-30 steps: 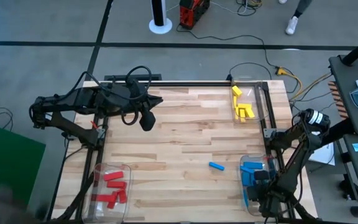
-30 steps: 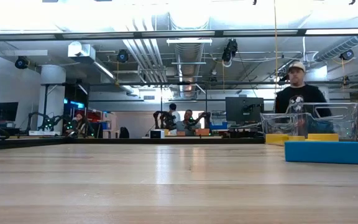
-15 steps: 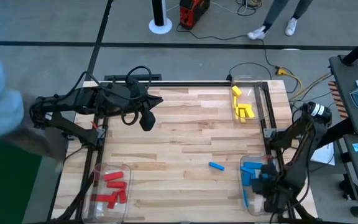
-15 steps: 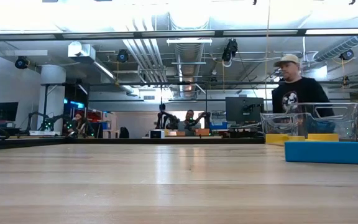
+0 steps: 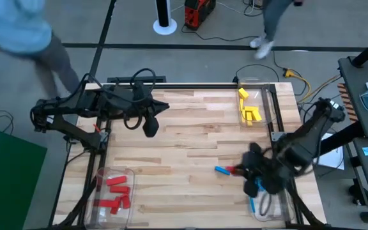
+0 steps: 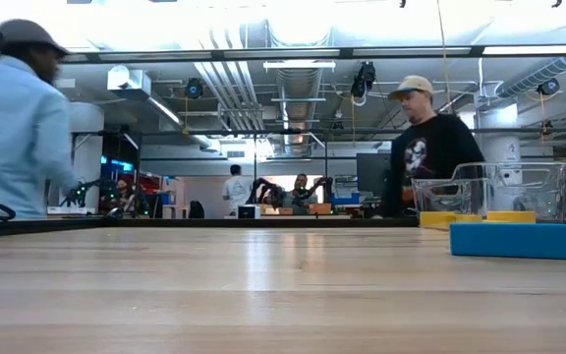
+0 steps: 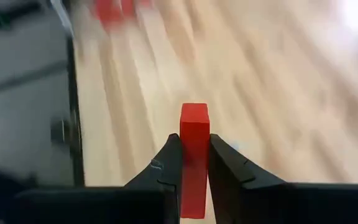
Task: Sort blocks
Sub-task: Put the red block into the bottom left transparent bin
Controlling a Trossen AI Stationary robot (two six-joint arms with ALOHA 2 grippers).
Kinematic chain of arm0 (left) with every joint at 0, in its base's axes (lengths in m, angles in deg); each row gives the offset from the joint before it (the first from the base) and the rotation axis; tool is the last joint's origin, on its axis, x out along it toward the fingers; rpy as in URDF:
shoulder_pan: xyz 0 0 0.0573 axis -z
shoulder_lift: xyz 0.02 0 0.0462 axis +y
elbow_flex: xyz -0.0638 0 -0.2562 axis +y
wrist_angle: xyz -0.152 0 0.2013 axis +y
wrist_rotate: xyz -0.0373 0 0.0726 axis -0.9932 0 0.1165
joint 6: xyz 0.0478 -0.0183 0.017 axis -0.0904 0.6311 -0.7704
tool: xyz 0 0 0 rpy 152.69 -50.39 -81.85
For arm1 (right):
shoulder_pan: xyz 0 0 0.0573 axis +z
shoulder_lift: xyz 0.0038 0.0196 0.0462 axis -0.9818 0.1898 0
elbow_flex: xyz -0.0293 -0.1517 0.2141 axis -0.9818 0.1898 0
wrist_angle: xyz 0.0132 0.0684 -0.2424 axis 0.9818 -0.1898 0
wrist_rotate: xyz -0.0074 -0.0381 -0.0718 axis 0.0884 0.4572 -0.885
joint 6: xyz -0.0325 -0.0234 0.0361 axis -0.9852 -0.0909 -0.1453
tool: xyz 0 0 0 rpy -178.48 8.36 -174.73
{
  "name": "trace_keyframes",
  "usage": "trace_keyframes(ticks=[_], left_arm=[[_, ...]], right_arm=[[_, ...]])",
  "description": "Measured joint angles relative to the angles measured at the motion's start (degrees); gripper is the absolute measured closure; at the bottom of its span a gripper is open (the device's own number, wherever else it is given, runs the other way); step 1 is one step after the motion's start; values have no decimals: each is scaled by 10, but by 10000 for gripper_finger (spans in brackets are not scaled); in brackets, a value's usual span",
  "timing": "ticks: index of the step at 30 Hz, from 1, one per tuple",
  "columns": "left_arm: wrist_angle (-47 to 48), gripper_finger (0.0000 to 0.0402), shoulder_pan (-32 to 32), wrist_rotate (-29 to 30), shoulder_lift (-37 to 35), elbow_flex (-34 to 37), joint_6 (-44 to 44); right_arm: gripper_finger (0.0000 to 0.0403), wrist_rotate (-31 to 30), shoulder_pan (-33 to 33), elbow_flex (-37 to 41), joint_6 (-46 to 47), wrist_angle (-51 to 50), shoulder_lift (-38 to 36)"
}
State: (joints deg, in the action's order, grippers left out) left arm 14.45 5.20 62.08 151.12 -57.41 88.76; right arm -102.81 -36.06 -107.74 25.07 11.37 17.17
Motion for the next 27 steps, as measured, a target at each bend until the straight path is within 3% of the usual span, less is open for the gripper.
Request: trace_keyframes(ticks=[7,10,19,23,27], left_arm=[[-77,402,31,5,-2,27,-37],[-158,402,52,5,-8,67,-55],[-450,402,111,-6,-25,206,-136],[-586,402,122,-42,-32,261,-170],[-623,395,121,-44,-39,295,-140]], right_arm=[[363,-15,-125,4,-299,275,4],[363,28,-166,5,-383,367,7],[363,181,-220,9,-535,654,28],[363,196,-226,7,-576,723,33],[363,223,-230,-4,-589,746,37]])
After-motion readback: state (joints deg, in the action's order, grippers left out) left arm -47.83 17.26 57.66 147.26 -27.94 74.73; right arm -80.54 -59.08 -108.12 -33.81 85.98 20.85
